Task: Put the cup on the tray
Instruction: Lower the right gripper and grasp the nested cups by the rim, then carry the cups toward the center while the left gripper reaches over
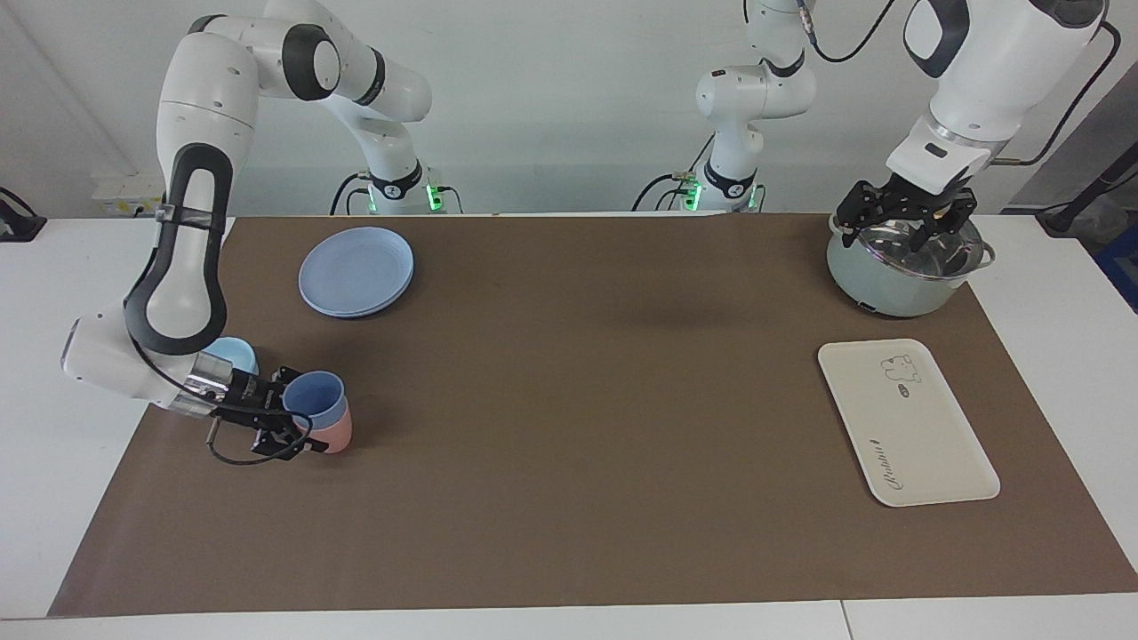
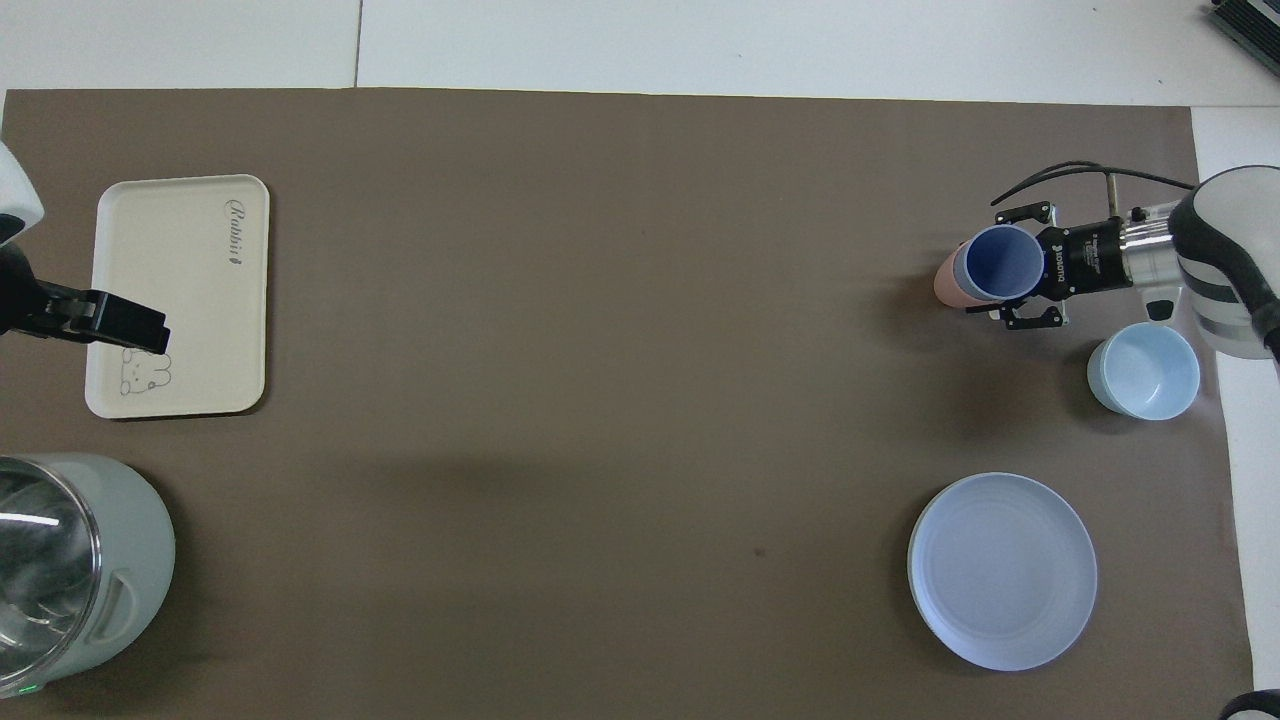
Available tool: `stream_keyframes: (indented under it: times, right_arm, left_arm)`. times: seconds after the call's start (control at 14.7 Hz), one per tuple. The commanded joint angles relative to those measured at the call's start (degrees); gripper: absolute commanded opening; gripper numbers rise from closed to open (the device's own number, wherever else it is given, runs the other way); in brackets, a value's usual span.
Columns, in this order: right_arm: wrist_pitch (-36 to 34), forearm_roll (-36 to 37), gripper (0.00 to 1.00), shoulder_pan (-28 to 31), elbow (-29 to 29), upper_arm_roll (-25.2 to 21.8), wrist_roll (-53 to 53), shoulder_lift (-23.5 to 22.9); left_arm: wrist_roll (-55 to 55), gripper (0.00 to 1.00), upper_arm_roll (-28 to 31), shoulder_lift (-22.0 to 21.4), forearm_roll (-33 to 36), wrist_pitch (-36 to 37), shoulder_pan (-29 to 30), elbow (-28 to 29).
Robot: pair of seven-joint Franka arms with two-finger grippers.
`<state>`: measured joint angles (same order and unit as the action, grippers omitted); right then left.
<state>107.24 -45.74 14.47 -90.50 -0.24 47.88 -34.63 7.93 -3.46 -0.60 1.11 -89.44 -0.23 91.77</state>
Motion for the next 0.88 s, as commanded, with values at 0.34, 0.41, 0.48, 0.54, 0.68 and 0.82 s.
stream_keyframes:
  times: [0.34,0.41,0.48,0.54,0.68,0.82]
  right_arm:
    - [2.00,-4.00,0.00,-10.31,-10.83,0.07,6.67,14.22]
    - [2.18,-4.00,0.00,-12.60,-11.10,0.07,9.57,15.72]
    - [2.36,-4.00,0.00,-14.62,-11.10,0.07,12.81,16.95]
    - [2.53,-3.57,0.00,-16.56,-11.01,-0.02,15.72,18.09]
    - [4.81,-2.95,0.00,-21.30,-10.93,-0.11,21.26,19.77]
    - [8.14,-1.55,0.00,-26.39,-10.22,-0.11,27.75,20.12]
  left_arm:
    - [0.07,1.00,-0.06,-0.63,0.91,0.32,-0.21,0.34]
    - [0.07,1.00,-0.06,-0.63,0.91,0.32,-0.21,0.34]
    - [0.07,1.00,-0.06,-0.63,0.91,0.32,-0.21,0.34]
    - [0.07,1.00,-0.06,-0.63,1.00,0.32,-0.21,0.34]
    - [0.07,1.00,-0.06,-0.63,0.91,0.32,-0.21,0.43]
    - [-0.02,1.00,-0.06,-0.63,0.91,-0.12,-0.21,0.60]
